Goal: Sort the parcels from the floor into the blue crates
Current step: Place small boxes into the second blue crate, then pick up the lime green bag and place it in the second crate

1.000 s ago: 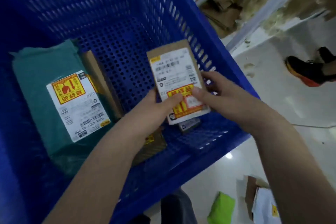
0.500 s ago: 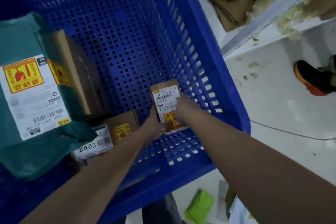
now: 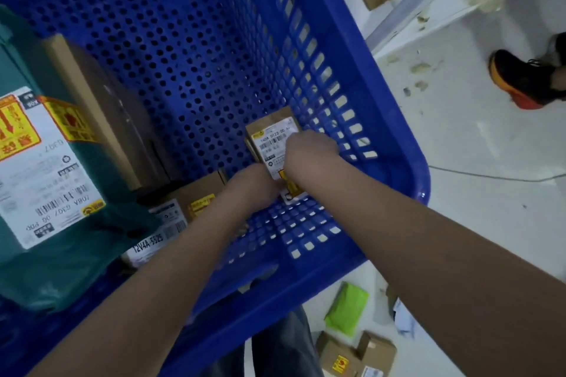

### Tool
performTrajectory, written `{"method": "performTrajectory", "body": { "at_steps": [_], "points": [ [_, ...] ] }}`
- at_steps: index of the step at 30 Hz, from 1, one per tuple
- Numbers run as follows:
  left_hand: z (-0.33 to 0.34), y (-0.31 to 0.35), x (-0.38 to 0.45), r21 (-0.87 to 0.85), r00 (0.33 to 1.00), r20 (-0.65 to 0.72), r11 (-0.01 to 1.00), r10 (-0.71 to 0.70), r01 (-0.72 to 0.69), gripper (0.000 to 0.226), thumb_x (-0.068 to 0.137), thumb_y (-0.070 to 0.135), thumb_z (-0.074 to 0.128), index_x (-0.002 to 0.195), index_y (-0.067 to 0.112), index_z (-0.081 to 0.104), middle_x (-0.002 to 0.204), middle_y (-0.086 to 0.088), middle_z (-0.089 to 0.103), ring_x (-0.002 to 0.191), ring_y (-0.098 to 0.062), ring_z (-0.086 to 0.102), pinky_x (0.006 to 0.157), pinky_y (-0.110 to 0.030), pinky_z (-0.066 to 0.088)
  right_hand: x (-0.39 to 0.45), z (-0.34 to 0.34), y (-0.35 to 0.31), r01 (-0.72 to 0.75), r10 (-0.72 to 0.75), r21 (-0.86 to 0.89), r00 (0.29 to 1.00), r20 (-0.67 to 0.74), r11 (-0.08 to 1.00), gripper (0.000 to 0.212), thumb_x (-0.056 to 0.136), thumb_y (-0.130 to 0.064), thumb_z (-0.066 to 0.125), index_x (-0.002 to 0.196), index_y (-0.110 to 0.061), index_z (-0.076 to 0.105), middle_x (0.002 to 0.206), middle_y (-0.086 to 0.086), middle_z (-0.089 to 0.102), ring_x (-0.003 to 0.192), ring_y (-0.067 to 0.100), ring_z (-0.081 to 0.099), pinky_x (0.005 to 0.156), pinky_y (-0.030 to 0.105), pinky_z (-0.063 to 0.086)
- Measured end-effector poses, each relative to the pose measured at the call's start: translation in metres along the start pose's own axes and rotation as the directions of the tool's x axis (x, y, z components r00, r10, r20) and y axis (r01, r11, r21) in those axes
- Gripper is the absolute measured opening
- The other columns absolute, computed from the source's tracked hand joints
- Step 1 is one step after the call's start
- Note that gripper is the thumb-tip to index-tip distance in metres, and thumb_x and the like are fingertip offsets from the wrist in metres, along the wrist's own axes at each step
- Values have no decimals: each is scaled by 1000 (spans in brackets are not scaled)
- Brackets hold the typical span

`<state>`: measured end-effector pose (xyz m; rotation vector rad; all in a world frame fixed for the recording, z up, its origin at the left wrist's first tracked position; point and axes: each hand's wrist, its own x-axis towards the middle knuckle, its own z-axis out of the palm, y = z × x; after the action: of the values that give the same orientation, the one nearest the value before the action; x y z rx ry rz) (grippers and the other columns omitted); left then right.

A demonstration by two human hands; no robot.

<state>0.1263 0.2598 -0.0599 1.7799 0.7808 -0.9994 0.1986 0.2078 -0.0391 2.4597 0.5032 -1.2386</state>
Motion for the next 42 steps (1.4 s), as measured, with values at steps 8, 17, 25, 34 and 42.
{"method": "performTrajectory", "body": {
  "at_steps": [8, 17, 25, 34, 42],
  "points": [
    [-2, 53, -111, 68, 508, -548, 641, 664, -764, 21, 91, 12, 41, 83, 13, 61, 73, 6, 59, 63, -7, 54, 58, -18, 44, -123, -3, 56, 556, 274, 563, 519, -810, 611, 18, 89, -25, 51, 76, -12, 53, 73, -3, 56, 64, 12, 52, 56, 32, 44],
    [153, 98, -94, 204, 185, 120, 158, 975, -966, 26, 85, 13, 40, 77, 5, 63, 74, -7, 57, 57, -22, 52, 51, -37, 46, -121, 182, 178, 202, 669, 979, 729, -145, -8, 10, 78, -32, 48, 70, -28, 44, 69, -12, 50, 64, -3, 51, 64, 18, 41],
    [276, 12, 3, 725, 721, 676, 38, 156, -688, 29, 98, 20, 36, 118, 7, 51, 123, -12, 56, 112, -31, 55, 88, -36, 43, -122, 400, 178, -430, 381, 731, 649, 658, -530, 3, 90, -7, 44, 92, -7, 46, 83, 15, 55, 56, 19, 53, 59, 32, 47],
    [341, -49, 59, 844, 865, 416, -236, -281, -482, 32, 99, 18, 35, 123, 10, 54, 129, -6, 56, 117, -22, 55, 96, -31, 43, -136, 493, 186, -487, 111, 511, 638, 762, -708, 9, 91, -11, 46, 96, -4, 45, 95, 17, 58, 58, 18, 54, 54, 26, 41],
    [455, -39, 99, 874, 870, 466, -72, -163, -481, 33, 97, 27, 37, 118, 7, 54, 128, -15, 56, 116, -30, 53, 95, -34, 41, -96, 554, 215, -200, 37, 223, 660, 750, -954, 7, 95, -8, 40, 97, -5, 46, 76, 9, 54, 60, 18, 53, 58, 25, 45]
  ]
}}
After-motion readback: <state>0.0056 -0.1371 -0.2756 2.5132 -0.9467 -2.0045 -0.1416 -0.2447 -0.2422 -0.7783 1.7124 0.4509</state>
